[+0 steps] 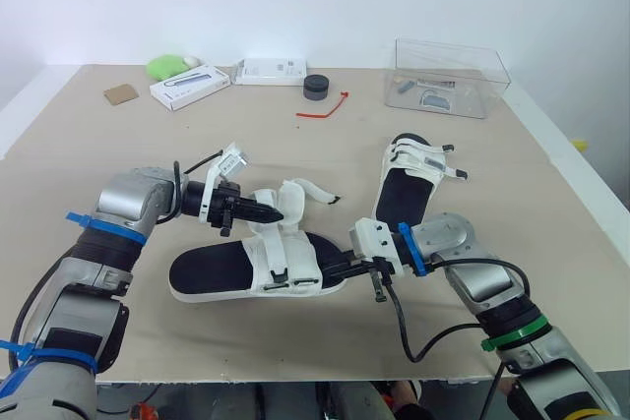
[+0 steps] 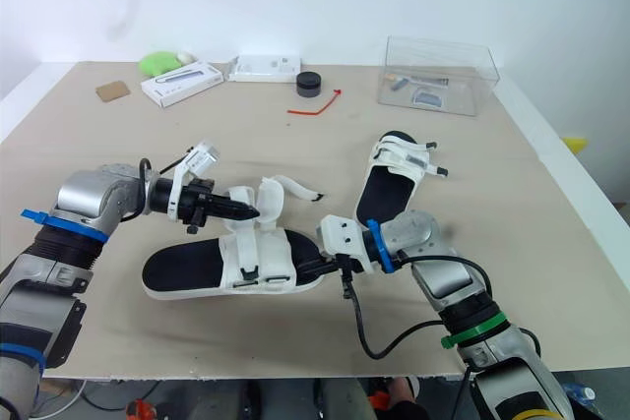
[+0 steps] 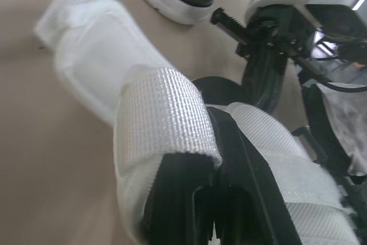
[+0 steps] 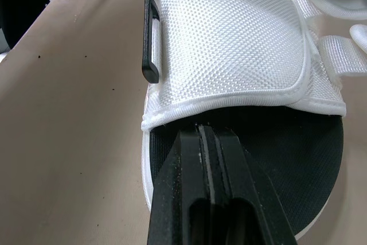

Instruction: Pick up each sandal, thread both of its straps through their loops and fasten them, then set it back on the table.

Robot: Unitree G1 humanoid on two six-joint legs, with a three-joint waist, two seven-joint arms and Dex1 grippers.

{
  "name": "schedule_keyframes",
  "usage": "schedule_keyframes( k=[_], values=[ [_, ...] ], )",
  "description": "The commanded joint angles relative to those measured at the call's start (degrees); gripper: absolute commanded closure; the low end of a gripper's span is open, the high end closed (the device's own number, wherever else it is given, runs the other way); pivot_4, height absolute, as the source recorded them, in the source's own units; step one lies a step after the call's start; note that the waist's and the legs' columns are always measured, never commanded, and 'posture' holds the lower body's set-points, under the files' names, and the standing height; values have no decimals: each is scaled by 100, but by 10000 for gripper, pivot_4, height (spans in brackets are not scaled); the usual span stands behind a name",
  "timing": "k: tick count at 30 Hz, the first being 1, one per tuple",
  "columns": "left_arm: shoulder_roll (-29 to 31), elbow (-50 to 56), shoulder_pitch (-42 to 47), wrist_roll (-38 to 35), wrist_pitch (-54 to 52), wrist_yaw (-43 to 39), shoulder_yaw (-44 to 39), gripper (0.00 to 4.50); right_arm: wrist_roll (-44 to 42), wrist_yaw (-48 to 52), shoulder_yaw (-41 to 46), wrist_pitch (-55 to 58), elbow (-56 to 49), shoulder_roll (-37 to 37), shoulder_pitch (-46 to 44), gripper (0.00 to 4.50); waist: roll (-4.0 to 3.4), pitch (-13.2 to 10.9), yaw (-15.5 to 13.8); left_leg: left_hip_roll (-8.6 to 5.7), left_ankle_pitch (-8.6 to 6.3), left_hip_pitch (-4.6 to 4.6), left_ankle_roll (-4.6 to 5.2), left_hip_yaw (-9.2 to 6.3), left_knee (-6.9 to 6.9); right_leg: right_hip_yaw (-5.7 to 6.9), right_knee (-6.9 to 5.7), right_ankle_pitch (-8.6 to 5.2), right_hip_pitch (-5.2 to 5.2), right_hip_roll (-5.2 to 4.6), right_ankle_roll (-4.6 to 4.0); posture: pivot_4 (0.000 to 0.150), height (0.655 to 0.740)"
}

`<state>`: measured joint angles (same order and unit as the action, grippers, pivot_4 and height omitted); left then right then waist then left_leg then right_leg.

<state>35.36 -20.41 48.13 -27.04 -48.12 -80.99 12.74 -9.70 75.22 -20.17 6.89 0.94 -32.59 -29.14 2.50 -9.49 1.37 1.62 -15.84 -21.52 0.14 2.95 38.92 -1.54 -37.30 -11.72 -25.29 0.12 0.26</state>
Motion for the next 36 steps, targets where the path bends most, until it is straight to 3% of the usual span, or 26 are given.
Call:
schedule_keyframes(
  k=[1, 23, 36],
  values=[
    [149, 383, 72, -161, -138, -254, -100, 44820, 59, 24, -51, 1, -98, -39, 14, 45000, 0, 0, 0, 0, 0, 0, 0, 0, 0, 1, 0, 0, 0, 0, 0, 1500, 7400],
    [269, -168, 360, 217, 66, -644, 2, 44820, 88, 1, -49, -52, -97, -55, 52, 45000, 0, 0, -1, -2, 0, 0, 0, 0, 0, 3, 0, 0, 0, 1, 0, 1500, 7400],
    [213, 57, 449, -33, -290, -598, -192, 44820, 87, -2, -49, -45, -87, -51, 47, 45000, 0, 0, 0, -1, 0, 0, 0, 0, 0, 2, 0, 0, 0, 0, 0, 1500, 7400]
  ],
)
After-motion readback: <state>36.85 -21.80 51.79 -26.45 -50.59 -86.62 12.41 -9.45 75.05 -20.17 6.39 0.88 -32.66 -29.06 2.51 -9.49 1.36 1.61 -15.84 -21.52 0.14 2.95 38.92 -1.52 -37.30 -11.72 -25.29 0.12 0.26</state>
